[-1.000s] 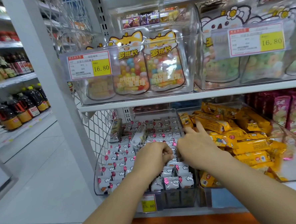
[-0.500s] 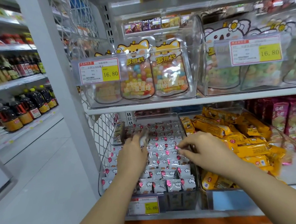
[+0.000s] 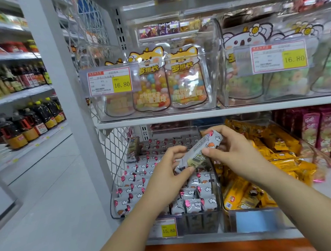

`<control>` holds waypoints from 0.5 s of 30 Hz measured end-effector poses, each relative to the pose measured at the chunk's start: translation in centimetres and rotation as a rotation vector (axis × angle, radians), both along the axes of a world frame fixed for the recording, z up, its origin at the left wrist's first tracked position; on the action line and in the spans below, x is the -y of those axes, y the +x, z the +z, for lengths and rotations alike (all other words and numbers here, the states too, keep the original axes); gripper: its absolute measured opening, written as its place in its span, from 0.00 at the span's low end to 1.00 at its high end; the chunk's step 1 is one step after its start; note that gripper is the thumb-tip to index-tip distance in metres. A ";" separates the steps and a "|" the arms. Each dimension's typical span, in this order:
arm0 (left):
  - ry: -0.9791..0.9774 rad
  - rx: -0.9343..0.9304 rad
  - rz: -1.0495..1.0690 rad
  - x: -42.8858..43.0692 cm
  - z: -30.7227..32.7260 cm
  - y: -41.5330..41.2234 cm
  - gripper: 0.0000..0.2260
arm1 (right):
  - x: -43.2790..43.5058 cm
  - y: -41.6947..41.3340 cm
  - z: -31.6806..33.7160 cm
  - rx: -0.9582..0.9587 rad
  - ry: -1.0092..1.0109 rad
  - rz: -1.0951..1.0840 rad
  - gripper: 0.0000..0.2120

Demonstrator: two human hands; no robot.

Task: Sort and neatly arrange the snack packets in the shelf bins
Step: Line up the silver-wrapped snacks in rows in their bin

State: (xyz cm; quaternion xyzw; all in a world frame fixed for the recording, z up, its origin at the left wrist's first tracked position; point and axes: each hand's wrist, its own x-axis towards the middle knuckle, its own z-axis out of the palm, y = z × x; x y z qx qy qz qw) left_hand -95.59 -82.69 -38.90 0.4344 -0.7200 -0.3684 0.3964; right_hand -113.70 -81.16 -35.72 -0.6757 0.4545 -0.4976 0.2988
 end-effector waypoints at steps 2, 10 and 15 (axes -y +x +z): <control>0.015 0.098 0.063 0.3 -0.1 0.3 0.17 | -0.8 0.0 0.7 -0.228 -0.184 -0.099 0.15; -0.085 0.683 -0.095 0.2 -0.4 -1.6 0.10 | -2.2 -0.3 1.8 -0.525 -0.395 -0.164 0.19; -0.123 0.694 -0.015 0.7 -1.4 -0.6 0.03 | -1.9 -0.2 1.6 -0.568 -0.351 -0.161 0.20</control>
